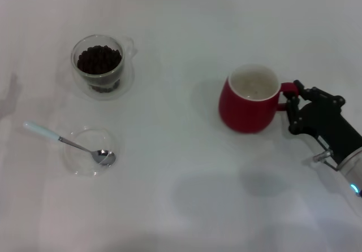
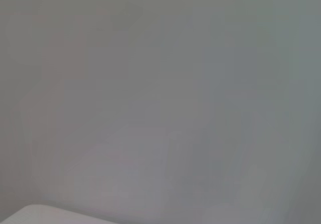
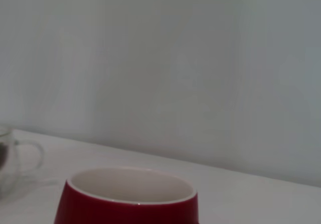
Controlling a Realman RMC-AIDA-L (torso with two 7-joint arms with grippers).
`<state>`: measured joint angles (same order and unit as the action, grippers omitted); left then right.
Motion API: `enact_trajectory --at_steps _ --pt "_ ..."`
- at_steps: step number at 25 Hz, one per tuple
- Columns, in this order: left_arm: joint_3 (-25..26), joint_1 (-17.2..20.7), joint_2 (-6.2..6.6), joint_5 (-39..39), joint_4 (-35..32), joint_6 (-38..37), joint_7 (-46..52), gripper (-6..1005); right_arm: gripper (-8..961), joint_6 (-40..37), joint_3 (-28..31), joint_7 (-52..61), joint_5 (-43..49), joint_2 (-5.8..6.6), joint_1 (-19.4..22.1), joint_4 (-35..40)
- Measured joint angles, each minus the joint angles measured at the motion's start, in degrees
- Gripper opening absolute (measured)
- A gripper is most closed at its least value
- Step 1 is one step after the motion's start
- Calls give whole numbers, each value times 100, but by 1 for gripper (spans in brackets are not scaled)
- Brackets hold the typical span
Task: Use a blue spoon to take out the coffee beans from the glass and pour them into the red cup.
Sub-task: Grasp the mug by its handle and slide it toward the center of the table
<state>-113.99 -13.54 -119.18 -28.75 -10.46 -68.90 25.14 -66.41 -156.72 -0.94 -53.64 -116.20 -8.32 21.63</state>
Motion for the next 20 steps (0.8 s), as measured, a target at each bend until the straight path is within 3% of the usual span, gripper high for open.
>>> enact_trajectory --at_steps 20 --pt "-1 -9 -9 -8 -6 0 0 862 143 703 -26 -32 432 0 -295 361"
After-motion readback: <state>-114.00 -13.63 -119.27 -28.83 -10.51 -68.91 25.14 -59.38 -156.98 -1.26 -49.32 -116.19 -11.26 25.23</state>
